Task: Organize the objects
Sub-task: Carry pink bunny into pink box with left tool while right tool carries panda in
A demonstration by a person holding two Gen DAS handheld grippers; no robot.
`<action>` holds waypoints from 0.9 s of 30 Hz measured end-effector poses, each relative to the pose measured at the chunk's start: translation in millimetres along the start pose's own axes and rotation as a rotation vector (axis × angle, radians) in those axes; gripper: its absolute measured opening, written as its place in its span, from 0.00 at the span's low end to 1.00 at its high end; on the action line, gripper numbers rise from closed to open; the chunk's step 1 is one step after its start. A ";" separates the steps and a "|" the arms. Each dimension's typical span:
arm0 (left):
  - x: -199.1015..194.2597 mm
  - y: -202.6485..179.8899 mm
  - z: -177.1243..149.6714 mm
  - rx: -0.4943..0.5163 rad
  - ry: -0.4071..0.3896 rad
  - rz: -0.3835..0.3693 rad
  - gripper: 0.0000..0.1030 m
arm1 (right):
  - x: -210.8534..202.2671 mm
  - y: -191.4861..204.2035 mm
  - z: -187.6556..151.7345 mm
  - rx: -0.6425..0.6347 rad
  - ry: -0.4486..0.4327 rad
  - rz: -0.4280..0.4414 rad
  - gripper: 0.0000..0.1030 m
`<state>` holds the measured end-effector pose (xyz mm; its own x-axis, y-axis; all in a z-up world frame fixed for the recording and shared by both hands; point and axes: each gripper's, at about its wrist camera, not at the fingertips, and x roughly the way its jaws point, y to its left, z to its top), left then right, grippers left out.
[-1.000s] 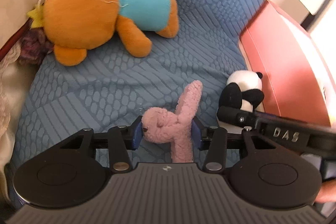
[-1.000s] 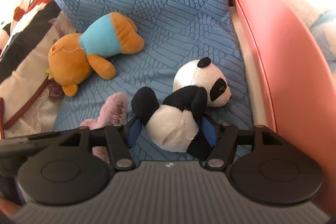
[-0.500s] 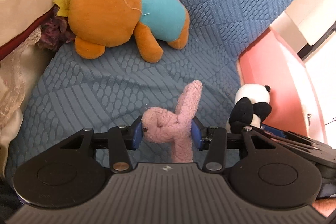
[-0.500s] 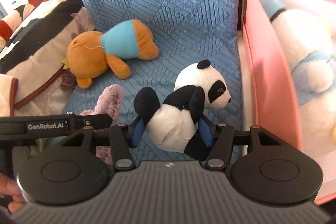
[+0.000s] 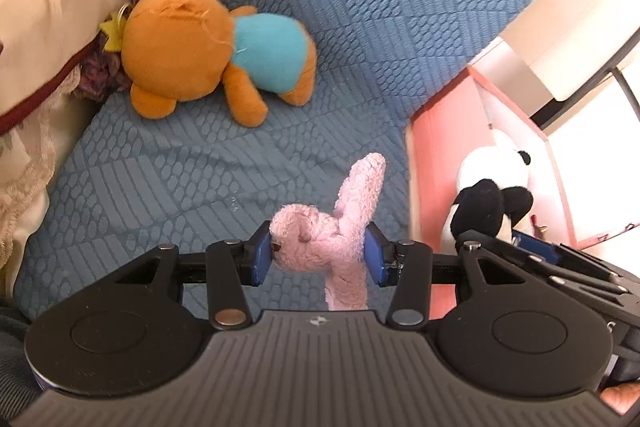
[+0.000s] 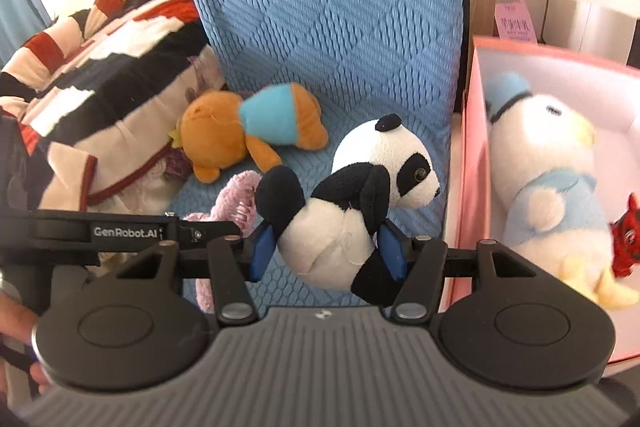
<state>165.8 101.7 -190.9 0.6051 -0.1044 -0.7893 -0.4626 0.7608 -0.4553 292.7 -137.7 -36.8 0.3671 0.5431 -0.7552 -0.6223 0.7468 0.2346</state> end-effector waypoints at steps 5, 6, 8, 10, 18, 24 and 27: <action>-13.8 -23.4 12.7 0.016 0.015 -0.026 0.51 | -28.6 -5.0 16.0 -0.012 -0.040 0.004 0.57; -16.3 -28.5 15.5 0.019 0.017 -0.036 0.51 | -34.2 -5.5 19.5 -0.019 -0.050 -0.001 0.57; -22.4 -40.5 22.3 0.030 0.010 -0.043 0.51 | -44.4 -8.3 25.0 -0.030 -0.069 -0.005 0.57; -27.3 -53.7 28.7 0.051 0.004 -0.044 0.51 | -53.2 -13.9 31.4 -0.023 -0.080 0.000 0.57; -41.7 -106.3 52.5 0.100 -0.015 -0.082 0.51 | -87.5 -39.7 49.6 -0.009 -0.133 -0.044 0.57; -47.5 -147.7 62.4 0.128 -0.029 -0.133 0.51 | -116.0 -61.1 53.3 -0.011 -0.178 -0.084 0.57; -47.1 -167.1 65.3 0.144 -0.032 -0.149 0.51 | -127.3 -71.8 53.1 -0.006 -0.195 -0.101 0.57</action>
<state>256.9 21.3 -50.7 0.6813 -0.2043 -0.7030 -0.2700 0.8224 -0.5007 327.4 -240.1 75.0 0.5541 0.5300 -0.6419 -0.5796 0.7991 0.1595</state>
